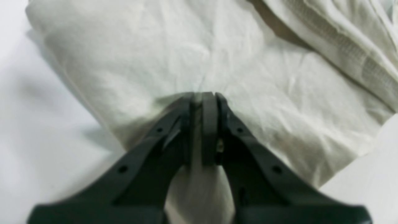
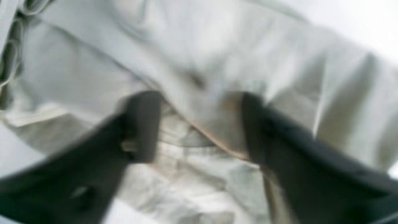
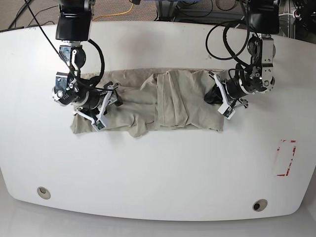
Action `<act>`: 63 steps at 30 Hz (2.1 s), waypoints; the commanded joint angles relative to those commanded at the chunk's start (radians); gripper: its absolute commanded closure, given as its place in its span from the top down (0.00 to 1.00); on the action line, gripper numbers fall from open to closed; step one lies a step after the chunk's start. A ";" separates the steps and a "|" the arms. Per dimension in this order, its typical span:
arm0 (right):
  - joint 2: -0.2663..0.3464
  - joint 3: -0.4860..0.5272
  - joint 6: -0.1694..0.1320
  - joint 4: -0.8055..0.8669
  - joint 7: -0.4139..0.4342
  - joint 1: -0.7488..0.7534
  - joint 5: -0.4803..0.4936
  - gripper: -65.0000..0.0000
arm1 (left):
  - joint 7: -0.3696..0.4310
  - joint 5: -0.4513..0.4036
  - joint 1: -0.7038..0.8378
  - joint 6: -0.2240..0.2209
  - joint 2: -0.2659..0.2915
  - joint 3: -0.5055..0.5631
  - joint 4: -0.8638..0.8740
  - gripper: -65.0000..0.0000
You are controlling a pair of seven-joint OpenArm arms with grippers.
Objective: Layout the t-shirt on the table in an organized manner, then fold the t-shirt properly
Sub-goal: 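Release the right gripper and regrasp the strip end beside it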
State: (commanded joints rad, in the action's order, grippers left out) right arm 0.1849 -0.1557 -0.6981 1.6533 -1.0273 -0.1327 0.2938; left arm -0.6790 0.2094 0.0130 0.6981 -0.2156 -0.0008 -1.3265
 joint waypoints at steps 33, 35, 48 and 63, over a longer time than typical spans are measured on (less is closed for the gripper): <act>0.104 -0.388 0.000 -0.529 -0.153 -0.178 0.057 1.00 | -0.005 0.000 0.029 0.000 -0.040 -0.002 0.000 0.06; 0.104 -0.367 0.000 -0.528 -0.153 -0.161 0.118 1.00 | -0.005 0.000 0.031 0.000 -0.040 -0.002 0.000 0.06; 0.149 -0.356 0.000 -0.529 -0.169 -0.158 0.212 1.00 | -0.005 0.000 0.031 0.000 -0.040 -0.002 0.002 0.06; 0.100 -0.354 0.000 -0.528 -0.232 -0.089 0.262 1.00 | -0.003 0.000 0.028 0.000 -0.040 -0.002 0.002 0.06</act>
State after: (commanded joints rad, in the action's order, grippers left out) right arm 0.2846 -0.5102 -0.6981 1.1254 -1.2589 -0.2217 0.5562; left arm -0.6820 0.2094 0.0407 0.6981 -0.2555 -0.0023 -1.3249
